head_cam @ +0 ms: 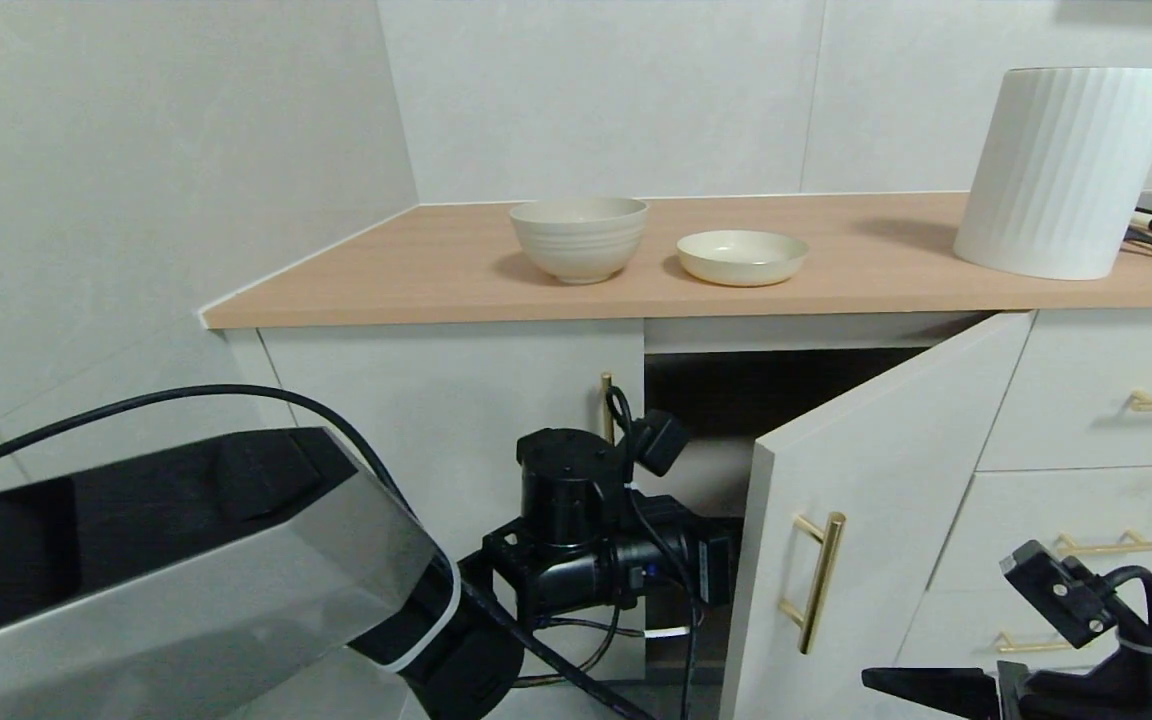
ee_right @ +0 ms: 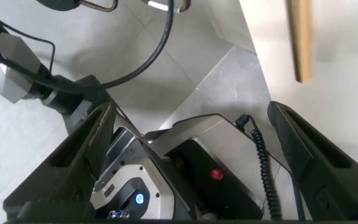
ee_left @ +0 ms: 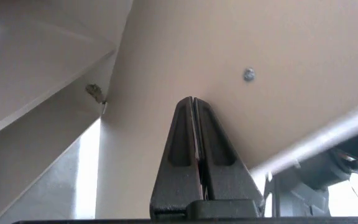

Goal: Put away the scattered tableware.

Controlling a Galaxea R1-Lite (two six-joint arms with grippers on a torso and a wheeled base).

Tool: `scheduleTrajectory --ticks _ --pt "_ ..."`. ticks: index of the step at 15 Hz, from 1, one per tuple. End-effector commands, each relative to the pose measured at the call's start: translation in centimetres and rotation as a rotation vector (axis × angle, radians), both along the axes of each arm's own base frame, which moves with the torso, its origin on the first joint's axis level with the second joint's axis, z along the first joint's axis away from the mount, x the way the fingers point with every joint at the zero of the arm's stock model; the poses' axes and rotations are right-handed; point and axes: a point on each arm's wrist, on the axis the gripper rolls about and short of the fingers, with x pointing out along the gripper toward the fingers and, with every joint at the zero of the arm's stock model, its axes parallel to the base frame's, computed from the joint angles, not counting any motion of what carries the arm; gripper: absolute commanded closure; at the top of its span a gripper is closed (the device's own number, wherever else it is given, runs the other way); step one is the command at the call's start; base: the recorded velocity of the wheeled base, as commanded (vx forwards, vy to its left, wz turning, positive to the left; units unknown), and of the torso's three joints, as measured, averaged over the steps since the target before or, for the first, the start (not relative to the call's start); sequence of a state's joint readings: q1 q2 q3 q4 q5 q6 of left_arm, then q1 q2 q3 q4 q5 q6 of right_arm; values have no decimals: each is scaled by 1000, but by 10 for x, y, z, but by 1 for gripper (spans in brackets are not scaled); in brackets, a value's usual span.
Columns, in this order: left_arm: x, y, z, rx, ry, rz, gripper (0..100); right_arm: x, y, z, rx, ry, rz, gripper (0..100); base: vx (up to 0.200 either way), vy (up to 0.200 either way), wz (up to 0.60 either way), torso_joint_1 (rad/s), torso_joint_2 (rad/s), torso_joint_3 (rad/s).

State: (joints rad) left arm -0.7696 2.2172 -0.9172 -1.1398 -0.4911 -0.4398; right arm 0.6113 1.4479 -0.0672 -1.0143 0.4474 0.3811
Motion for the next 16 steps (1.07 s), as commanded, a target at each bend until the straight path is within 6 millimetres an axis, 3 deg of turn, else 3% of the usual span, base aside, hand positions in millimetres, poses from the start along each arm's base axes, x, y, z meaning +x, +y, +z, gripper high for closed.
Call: scheduleTrajectory --ticks 1,3,6,13,16 --pt "4 -5 3 4 5 -3 100 0 0 0 0 2 1 0 0 0 0 0 0 0" --pt "6 -7 5 4 5 -3 100 -1 0 1 5 -5 1 0 0 0 0 0 0 0" --pt "5 -8 7 0 1 -6 100 -1 0 2 7 -10 1 0 -200 0 0 5 4 2" --pt "6 -11 10 3 3 -9 100 -3 -2 6 22 -31 4 0 0 0 0 0 0 0" --pt "0 -16 16 21 21 -20 100 -16 2 11 43 -55 70 0 0 0 0 0 0 0"
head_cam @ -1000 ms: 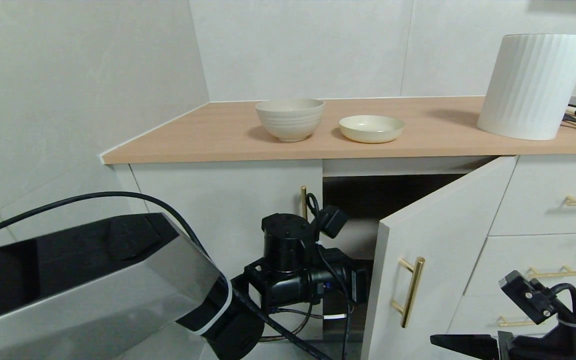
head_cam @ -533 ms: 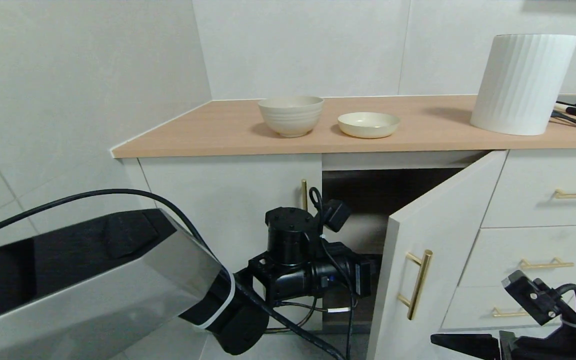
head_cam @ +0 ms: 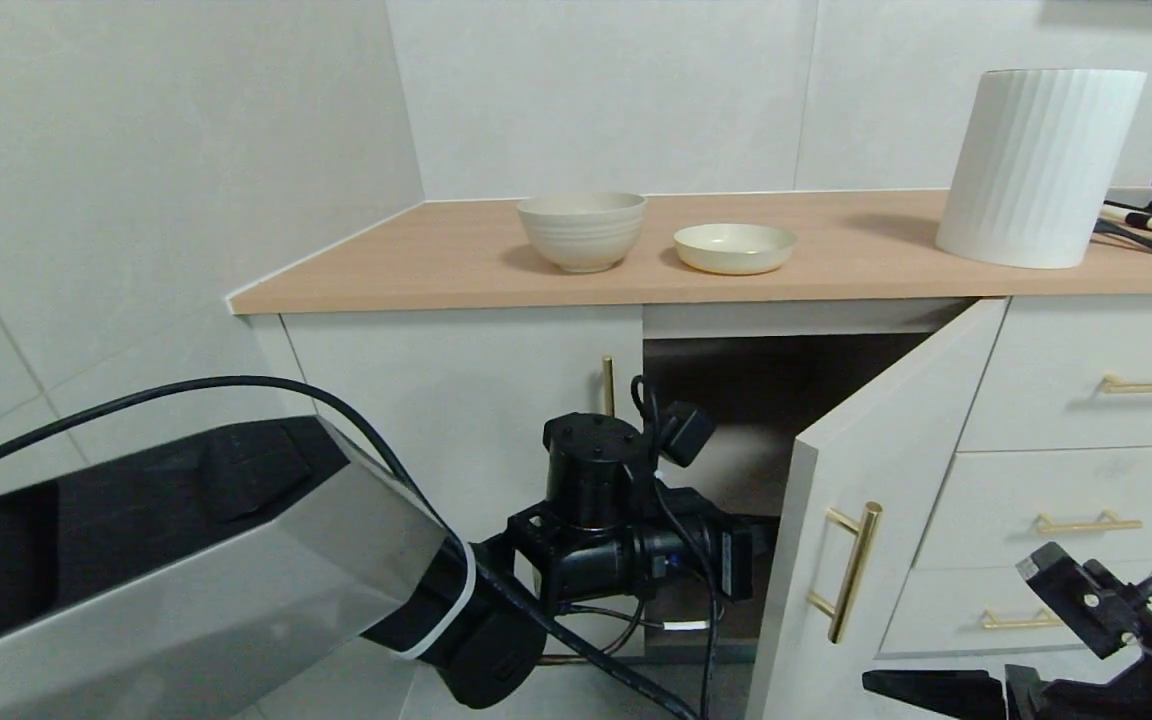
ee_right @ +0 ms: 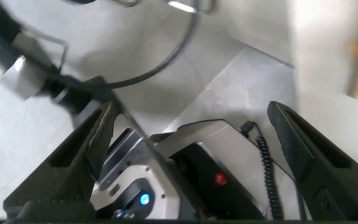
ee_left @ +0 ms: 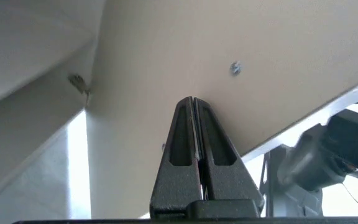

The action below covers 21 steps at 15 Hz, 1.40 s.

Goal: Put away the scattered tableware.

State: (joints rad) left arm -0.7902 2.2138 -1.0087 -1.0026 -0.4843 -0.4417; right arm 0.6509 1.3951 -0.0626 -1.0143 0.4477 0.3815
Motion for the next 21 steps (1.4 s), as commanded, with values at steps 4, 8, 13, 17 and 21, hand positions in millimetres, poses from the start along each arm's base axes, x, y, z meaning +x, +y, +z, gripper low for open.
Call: scheduleTrajectory --ticks 4,8,13,17,21 --pt "-21 -22 27 8 -6 -34 100 -37 4 10 63 -66 191 0 0 0 0 0 0 0" --pt "-114 -56 60 13 -24 -328 100 -68 -5 18 118 -112 351 0 0 0 0 0 0 0" --pt "-88 -21 66 29 -75 -233 100 -68 -6 21 123 -122 347 0 0 0 0 0 0 0" --pt "-57 43 81 50 -99 61 100 -49 1 29 109 -120 245 0 0 0 0 0 0 0" --pt "-68 142 110 34 -149 338 100 12 18 68 83 -129 32 0 0 0 0 0 0 0"
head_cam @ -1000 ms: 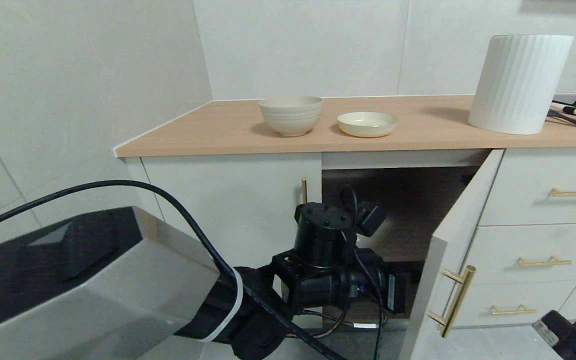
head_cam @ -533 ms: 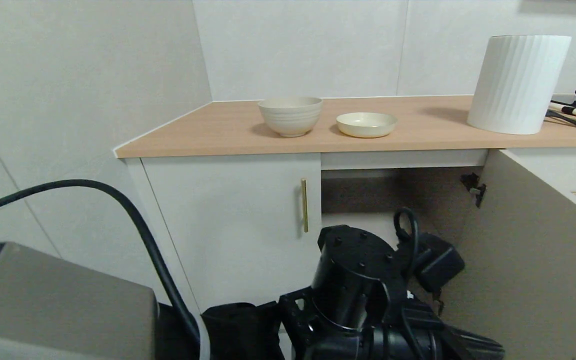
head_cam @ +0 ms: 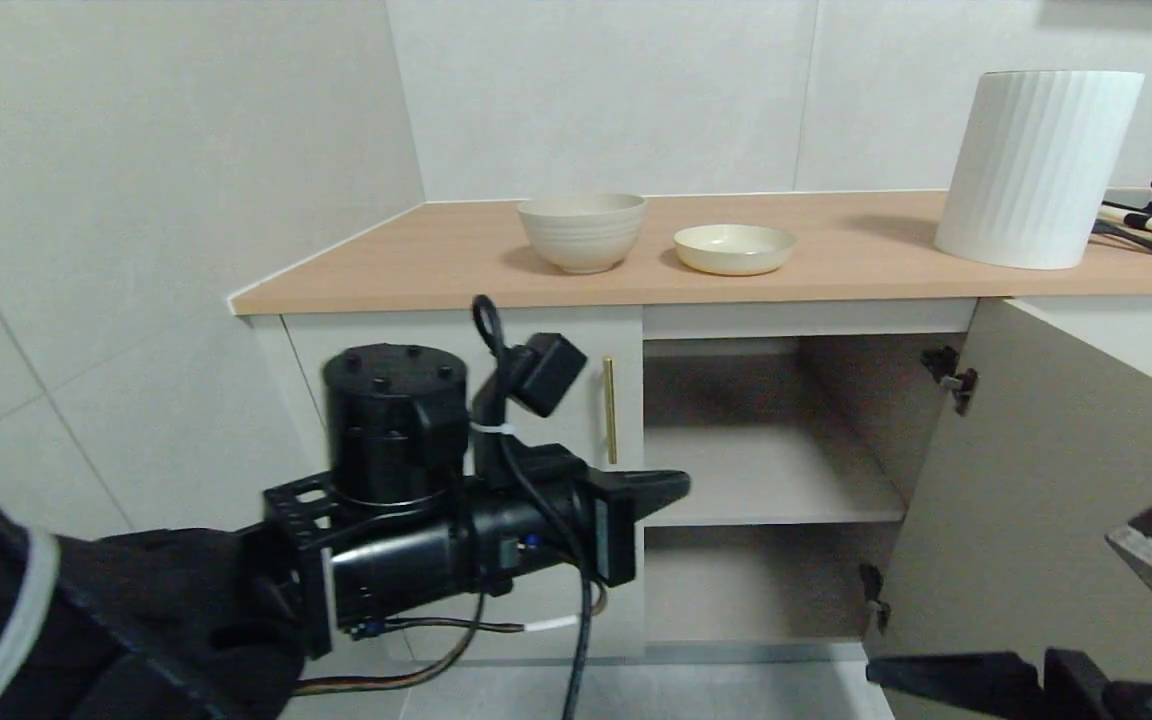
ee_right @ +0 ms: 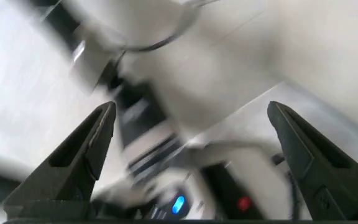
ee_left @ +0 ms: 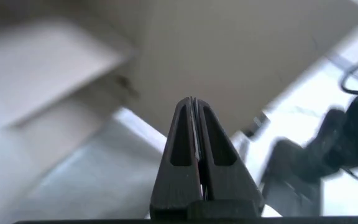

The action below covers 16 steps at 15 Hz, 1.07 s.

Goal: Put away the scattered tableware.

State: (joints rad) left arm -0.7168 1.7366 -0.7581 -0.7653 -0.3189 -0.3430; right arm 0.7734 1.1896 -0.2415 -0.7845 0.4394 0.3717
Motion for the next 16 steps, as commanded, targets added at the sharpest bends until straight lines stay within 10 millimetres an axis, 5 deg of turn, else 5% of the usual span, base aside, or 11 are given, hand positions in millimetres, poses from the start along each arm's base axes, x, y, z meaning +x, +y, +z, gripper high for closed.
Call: scheduleTrajectory --ticks 1,3,6,10,11,16 --pt "-19 72 30 -47 -71 176 100 49 11 29 -15 -1 -135 0 0 0 0 0 0 0" --pt "-35 102 45 -36 -76 254 100 62 17 51 -81 -11 -183 0 0 0 0 0 0 0" --pt "-60 129 72 -14 -57 321 100 107 38 68 -262 -116 -534 0 0 0 0 0 0 0" --pt "-71 152 88 -2 -42 420 100 106 38 96 -239 -125 -514 0 0 0 0 0 0 0" --pt "-72 153 90 -5 -46 426 0 101 35 97 -234 -118 -517 0 0 0 0 0 0 0" --pt "-74 154 101 -31 -83 424 0 87 24 100 -202 -55 -530 0 0 0 0 0 0 0"
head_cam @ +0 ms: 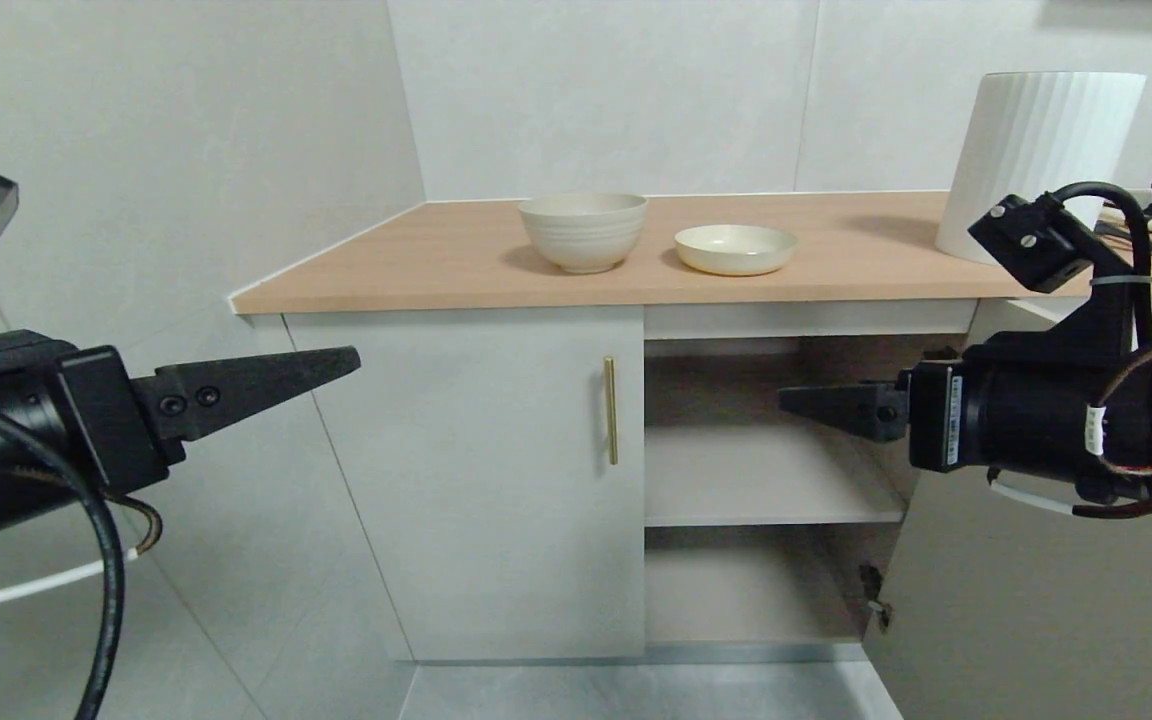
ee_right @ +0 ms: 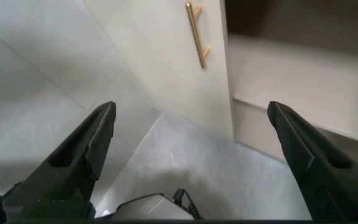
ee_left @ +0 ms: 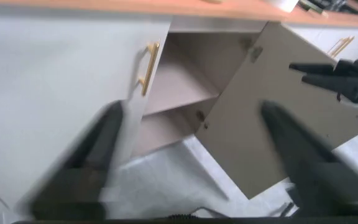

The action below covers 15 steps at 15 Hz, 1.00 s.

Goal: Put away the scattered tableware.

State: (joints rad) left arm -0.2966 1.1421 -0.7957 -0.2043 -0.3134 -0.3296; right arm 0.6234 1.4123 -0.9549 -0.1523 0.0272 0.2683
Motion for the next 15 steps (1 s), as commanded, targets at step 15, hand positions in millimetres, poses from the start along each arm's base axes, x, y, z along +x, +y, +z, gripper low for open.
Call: scheduleTrajectory --ticks 15 --pt "3 -1 2 -5 -18 -4 0 -25 -18 14 21 -18 15 0 107 0 0 2 1 1"
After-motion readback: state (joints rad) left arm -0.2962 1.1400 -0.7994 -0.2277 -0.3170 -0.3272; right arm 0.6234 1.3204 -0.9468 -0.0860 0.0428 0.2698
